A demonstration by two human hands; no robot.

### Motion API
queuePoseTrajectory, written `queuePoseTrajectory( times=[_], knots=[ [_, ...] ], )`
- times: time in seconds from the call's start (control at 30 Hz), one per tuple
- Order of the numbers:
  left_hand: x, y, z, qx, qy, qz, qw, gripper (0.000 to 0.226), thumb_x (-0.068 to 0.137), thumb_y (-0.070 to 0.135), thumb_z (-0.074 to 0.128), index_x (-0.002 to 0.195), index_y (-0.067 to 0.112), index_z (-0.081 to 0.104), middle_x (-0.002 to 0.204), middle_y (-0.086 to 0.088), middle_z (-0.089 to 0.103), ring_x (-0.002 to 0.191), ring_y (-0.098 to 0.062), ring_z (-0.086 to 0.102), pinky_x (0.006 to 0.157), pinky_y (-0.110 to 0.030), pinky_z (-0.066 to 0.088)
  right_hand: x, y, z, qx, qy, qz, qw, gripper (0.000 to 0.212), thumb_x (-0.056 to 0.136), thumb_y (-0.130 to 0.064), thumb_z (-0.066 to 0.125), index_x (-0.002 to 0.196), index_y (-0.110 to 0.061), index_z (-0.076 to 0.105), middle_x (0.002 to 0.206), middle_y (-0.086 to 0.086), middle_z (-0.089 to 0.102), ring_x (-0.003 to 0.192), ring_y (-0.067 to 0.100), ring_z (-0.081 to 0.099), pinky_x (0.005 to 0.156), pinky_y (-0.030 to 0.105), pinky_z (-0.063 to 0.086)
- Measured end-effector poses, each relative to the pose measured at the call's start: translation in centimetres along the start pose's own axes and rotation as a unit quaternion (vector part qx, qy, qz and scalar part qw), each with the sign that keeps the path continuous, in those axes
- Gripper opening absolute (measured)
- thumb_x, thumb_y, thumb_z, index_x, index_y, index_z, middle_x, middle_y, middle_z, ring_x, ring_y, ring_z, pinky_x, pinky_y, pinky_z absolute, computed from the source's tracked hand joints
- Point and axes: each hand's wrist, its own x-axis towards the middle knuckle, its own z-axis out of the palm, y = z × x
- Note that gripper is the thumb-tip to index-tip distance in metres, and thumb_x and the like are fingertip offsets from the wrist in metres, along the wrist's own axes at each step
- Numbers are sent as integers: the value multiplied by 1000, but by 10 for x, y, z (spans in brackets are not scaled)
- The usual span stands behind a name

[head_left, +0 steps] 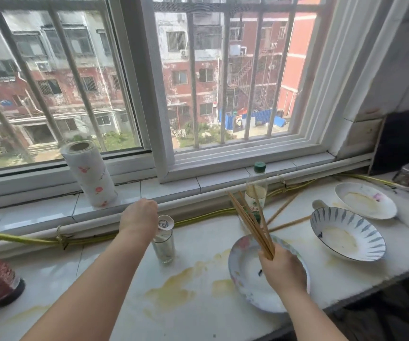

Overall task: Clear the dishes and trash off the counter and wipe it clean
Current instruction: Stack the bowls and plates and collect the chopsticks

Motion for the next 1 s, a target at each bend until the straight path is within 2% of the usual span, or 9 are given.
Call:
queuePoseTrajectory(
  times=[0.27, 0.37, 0.47, 0.53, 0.63, 0.73, 0.87, 1.0],
  knots=[
    [6, -4, -4, 50, -39, -11, 998, 29, 88, -1, 44, 108, 14, 60, 108, -6, 60, 100, -24, 59, 74, -29, 44, -3, 8, -5, -9, 3, 9, 1000, 19, 94, -37, 49, 90, -23, 61, 77, -3, 62, 73, 22, 56, 60, 28, 39],
    [7, -5, -6, 52, -46, -11, 998, 29, 88, -1, 45, 108, 13, 60, 107, -6, 60, 99, -25, 60, 75, -30, 46, -3, 4, -3, -10, -5, 18, 1000, 19, 94, -35, 49, 84, -23, 59, 74, -3, 60, 72, 23, 56, 58, 28, 37],
    [8, -5, -6, 55, -45, 0, 997, 28, 88, -1, 45, 107, 13, 60, 94, -4, 56, 89, -24, 56, 72, -29, 46, -2, 0, 2, -5, -15, 25, 1000, 19, 92, -33, 50, 76, -24, 55, 69, -3, 59, 69, 22, 56, 53, 28, 36],
    [9, -6, -5, 58, -38, 9, 998, 27, 88, -1, 45, 106, 13, 60, 90, -3, 54, 86, -23, 54, 71, -29, 45, -1, -3, 5, -3, -19, 25, 1000, 18, 92, -32, 50, 76, -24, 55, 70, -2, 60, 69, 22, 57, 55, 28, 39],
    [6, -5, -1, 55, -44, 12, 997, 29, 87, -3, 44, 106, 12, 60, 102, -7, 61, 94, -25, 59, 73, -30, 44, 0, -7, 10, 8, -18, 19, 1000, 20, 93, -31, 49, 77, -22, 58, 71, -1, 61, 71, 23, 58, 61, 30, 42],
    [0, -3, 6, 45, -47, 26, 998, 29, 88, -3, 44, 106, 11, 62, 108, -7, 62, 99, -26, 61, 73, -30, 46, 1, -13, 17, 13, -18, 12, 1000, 24, 94, -32, 48, 75, -21, 58, 68, -2, 58, 68, 23, 55, 59, 30, 40],
    [-7, 1, 17, -15, -26, 56, 998, 28, 85, -6, 42, 99, 11, 60, 106, -7, 59, 96, -27, 59, 70, -30, 42, 0, -18, 23, 4, -21, 9, 1000, 28, 95, -38, 46, 79, -20, 60, 71, -2, 60, 70, 23, 55, 59, 30, 39],
    [-12, 3, 31, -58, -17, 71, 996, 24, 90, 3, 41, 102, 10, 60, 104, -7, 54, 96, -29, 59, 73, -33, 43, -2, -15, 20, 13, -15, 13, 1000, 28, 95, -37, 46, 77, -19, 60, 69, -1, 60, 68, 22, 57, 59, 31, 41]
  ],
)
